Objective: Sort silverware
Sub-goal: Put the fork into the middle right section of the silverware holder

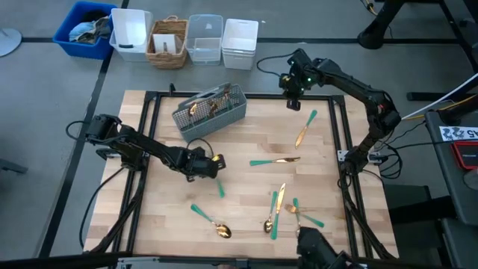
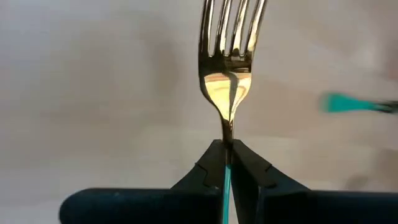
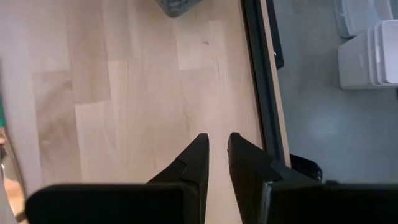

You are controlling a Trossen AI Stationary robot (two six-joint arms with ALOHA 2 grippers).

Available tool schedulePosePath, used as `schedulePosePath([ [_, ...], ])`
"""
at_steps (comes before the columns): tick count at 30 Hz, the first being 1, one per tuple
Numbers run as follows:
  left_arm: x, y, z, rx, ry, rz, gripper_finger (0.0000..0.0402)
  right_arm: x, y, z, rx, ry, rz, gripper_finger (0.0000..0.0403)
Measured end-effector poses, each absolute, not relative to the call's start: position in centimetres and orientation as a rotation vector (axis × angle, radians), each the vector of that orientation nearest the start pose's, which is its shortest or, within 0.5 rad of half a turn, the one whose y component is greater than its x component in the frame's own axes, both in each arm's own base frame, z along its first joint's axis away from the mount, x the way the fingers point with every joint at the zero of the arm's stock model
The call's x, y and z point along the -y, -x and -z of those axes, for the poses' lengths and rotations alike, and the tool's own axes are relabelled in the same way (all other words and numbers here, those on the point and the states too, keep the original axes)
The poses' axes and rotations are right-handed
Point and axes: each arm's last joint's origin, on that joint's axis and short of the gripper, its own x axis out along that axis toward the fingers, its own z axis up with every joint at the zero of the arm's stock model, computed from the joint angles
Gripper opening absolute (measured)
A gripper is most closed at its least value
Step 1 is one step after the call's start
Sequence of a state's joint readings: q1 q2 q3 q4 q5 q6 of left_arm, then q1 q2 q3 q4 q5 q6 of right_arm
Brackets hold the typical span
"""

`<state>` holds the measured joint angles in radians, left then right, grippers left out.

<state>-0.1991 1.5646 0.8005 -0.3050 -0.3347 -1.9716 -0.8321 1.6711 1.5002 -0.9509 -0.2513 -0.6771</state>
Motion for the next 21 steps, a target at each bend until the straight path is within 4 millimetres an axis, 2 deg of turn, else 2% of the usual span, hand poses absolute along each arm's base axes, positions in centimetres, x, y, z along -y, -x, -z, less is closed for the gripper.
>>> schedulePosePath([
  [6, 3.5, -30.3, -17.8, -0.228, 1.359, -0.826, 0.0002, 25.8, -22.0, -29.8, -0.999, -0.051, 0.139, 0.0062],
  [13, 0.0, -32.4, -21.3, 0.039, 1.014, -0.653, 0.0002, 25.6, -22.1, -30.0, -0.895, -0.114, 0.034, 0.0062],
  [21, -5.4, -32.4, -23.8, 0.199, 0.645, -0.701, 0.0002, 24.9, -21.6, -29.8, -0.916, -0.197, -0.027, 0.0062],
])
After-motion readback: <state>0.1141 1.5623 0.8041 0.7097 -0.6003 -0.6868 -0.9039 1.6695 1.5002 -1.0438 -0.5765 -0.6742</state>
